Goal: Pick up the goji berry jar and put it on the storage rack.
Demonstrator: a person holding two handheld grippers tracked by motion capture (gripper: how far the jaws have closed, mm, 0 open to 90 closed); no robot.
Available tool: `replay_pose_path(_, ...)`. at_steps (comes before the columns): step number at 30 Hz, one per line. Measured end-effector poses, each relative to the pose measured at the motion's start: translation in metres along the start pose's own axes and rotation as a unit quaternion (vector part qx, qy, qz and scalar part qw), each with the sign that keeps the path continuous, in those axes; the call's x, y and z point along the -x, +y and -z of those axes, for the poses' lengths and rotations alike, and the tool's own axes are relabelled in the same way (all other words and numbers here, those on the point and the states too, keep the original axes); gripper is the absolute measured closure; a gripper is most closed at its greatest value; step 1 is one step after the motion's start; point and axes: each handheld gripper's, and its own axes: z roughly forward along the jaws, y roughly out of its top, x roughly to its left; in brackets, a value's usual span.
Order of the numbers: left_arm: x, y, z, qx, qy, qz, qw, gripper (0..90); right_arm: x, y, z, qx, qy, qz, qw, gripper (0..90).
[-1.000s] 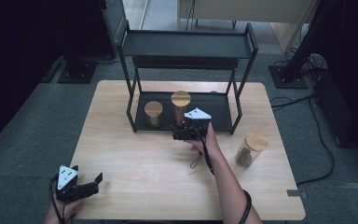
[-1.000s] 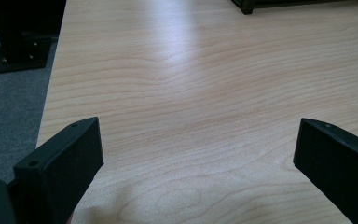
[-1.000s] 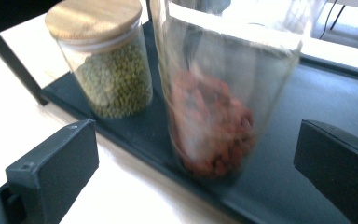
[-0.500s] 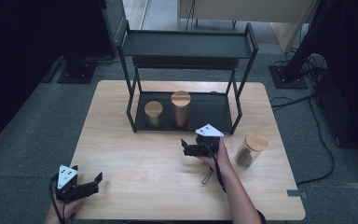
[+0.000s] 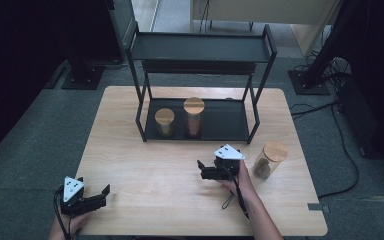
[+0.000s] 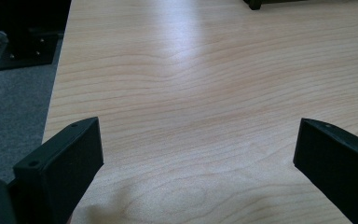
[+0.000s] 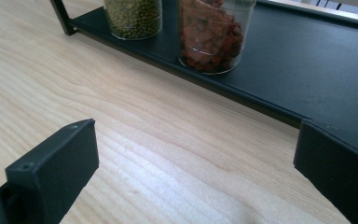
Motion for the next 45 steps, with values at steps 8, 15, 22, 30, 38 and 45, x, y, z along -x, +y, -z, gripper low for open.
replay_pose_path(8, 0.0, 0.0, 0.0, 0.001, -0.002, -0.001, 1.0, 1.5, -0.005, -0.002, 0.013, 0.005, -0.004, 0.006, 1.0, 0.0)
replay_pose_path(15, 0.0, 0.0, 0.001, 0.002, -0.003, -0.001, 1.0, 1.5, -0.007, -0.009, 0.022, 0.001, -0.006, 0.016, 0.9999, 0.0)
replay_pose_path(22, 0.0, 0.0, 0.001, 0.002, -0.002, -0.001, 1.0, 1.5, -0.008, -0.017, 0.033, 0.0, 0.005, 0.009, 0.9999, 0.0)
replay_pose_path(30, 0.0, 0.0, 0.001, 0.002, -0.002, -0.002, 1.0, 1.5, -0.002, -0.029, 0.039, -0.005, -0.002, 0.013, 0.9999, 0.0)
replay_pose_path(38, 0.001, 0.0, 0.001, 0.001, -0.001, -0.002, 1.0, 1.5, 0.004, -0.036, 0.049, 0.0, -0.003, 0.016, 0.9999, 0.0)
replay_pose_path(45, 0.001, 0.0, 0.001, 0.001, -0.001, -0.002, 1.0, 1.5, 0.008, -0.043, 0.056, -0.003, -0.005, 0.015, 0.9999, 0.0)
